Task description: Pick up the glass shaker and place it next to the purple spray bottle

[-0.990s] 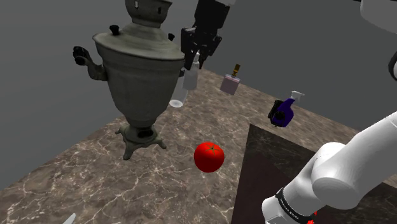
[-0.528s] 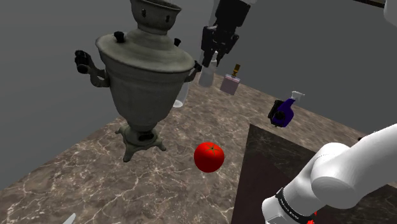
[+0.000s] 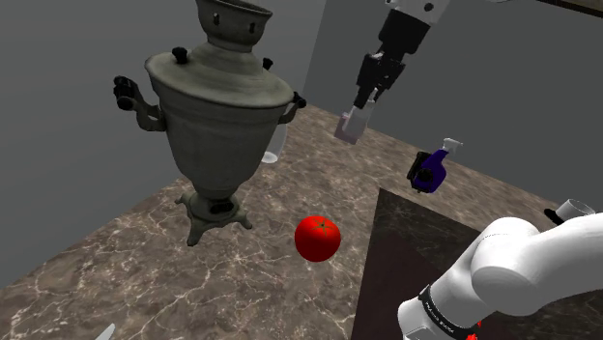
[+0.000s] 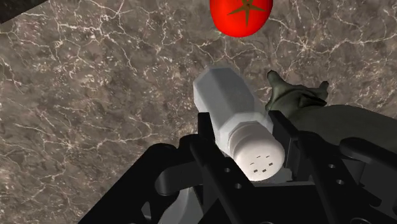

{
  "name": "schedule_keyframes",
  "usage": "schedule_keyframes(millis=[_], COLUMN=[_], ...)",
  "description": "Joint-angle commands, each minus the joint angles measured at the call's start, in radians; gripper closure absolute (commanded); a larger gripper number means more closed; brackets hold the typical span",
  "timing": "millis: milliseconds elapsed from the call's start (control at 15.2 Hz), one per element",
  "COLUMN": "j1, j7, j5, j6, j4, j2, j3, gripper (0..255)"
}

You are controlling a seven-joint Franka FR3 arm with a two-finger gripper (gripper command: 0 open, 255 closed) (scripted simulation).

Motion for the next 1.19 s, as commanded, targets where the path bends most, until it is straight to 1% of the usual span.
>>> schedule_keyframes(millis=[0, 528, 1122], j1=[-0.008, -0.05, -0.105], j7=[-0.043, -0.216, -0.419], j5=[-0.009, -0.08, -0.199], j6=[-0.008, -0.064, -0.122], j4=[-0.035, -0.134, -0.161], j2=[-0.04, -0.184, -0.271], j3=[-0.035, -0.187, -0.369], gripper=[255, 255, 255])
